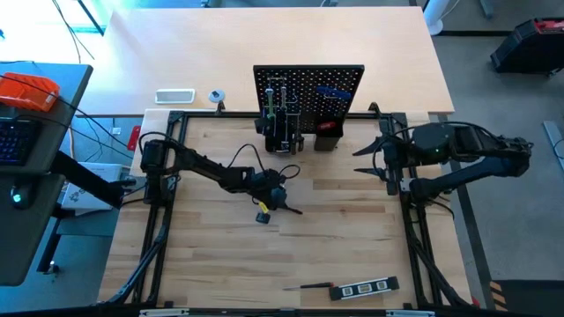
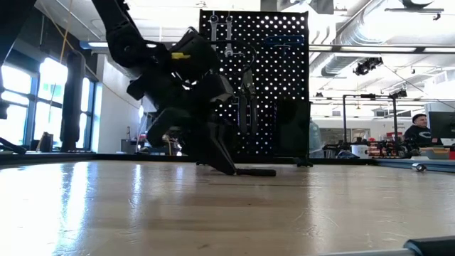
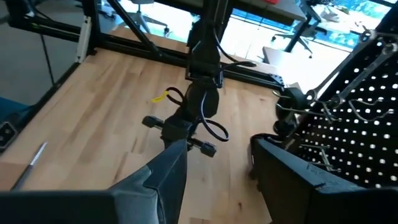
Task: Hang tools onto peg board
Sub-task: Put the nut driver into the left bin on the pegboard
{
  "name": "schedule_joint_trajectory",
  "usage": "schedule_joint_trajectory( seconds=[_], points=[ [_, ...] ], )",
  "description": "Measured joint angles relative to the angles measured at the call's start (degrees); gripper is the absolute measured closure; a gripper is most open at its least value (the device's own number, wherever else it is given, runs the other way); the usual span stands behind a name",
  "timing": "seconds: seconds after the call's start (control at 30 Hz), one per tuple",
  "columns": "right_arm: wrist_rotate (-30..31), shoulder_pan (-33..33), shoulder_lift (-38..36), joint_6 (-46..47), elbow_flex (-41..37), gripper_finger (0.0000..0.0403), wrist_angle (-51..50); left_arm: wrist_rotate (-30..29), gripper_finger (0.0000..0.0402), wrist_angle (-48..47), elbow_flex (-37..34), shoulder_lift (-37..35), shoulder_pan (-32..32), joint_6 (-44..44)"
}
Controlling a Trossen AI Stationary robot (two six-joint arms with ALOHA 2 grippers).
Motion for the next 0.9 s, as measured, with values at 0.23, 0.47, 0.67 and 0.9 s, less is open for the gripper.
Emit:
schedule_joint_trajectory(
  seconds=[0.23,0.47,0.67,0.9],
  points=[
    [0.91,2.63,0.02,4.55,0.0,0.0226,-2.01,-1.29,0.0401,-1.0,-0.04,-6.01,-1.33,1.23],
    [5.44,5.31,0.17,12.53,0.0,0.0226,-9.79,-5.81,0.0401,-1.36,-0.02,-13.11,-2.76,2.41],
    [6.96,9.17,-0.07,15.96,-3.29,0.0226,-5.61,-9.81,0.0402,3.36,0.0,-17.43,-3.76,3.19],
    [7.29,11.33,0.02,14.86,-18.54,0.0226,13.69,-11.51,0.0401,8.71,0.0,-19.62,-4.02,3.8]
  ],
)
